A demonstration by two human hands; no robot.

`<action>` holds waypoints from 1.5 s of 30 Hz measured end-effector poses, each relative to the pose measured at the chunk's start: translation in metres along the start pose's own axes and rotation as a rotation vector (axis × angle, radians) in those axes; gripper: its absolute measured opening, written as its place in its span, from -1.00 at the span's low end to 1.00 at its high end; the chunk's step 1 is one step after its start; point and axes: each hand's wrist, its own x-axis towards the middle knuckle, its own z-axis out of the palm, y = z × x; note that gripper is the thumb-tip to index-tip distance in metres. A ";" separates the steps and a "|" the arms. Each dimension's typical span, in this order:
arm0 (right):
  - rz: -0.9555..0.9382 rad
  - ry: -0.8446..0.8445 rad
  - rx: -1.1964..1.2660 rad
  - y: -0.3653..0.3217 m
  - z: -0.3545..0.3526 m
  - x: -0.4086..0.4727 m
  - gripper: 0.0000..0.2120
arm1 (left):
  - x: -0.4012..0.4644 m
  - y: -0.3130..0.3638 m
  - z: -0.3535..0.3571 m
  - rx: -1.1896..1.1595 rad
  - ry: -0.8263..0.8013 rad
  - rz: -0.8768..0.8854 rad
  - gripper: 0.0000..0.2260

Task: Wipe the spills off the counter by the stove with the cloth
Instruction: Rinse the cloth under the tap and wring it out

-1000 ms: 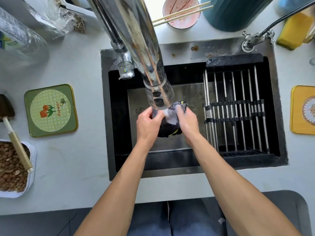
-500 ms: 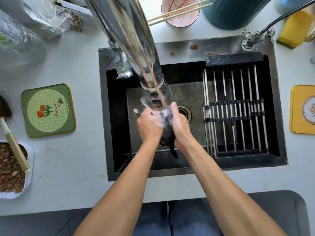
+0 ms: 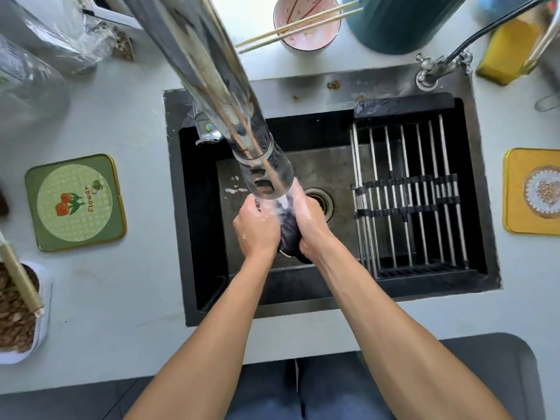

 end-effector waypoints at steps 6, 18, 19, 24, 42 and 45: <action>0.123 0.153 0.122 -0.001 0.003 0.009 -0.55 | -0.028 0.027 0.007 -0.158 -0.140 0.157 -0.68; 0.011 0.203 0.082 -0.023 0.008 0.010 -0.52 | -0.014 0.020 0.000 -0.139 -0.080 0.072 -0.75; 0.037 0.203 0.054 -0.020 0.010 0.010 -0.54 | -0.016 0.027 0.002 -0.169 -0.069 0.093 -0.71; 0.079 0.043 0.087 0.006 0.021 -0.002 -0.52 | 0.012 0.021 -0.002 -0.122 -0.010 -0.043 -0.75; -0.109 0.059 -0.078 -0.001 0.004 0.008 -0.47 | 0.019 -0.003 -0.004 -0.088 -0.111 -0.197 -0.67; -0.115 0.142 -0.095 -0.006 -0.013 0.008 -0.47 | 0.016 -0.005 -0.006 -0.539 -0.198 -0.337 -0.69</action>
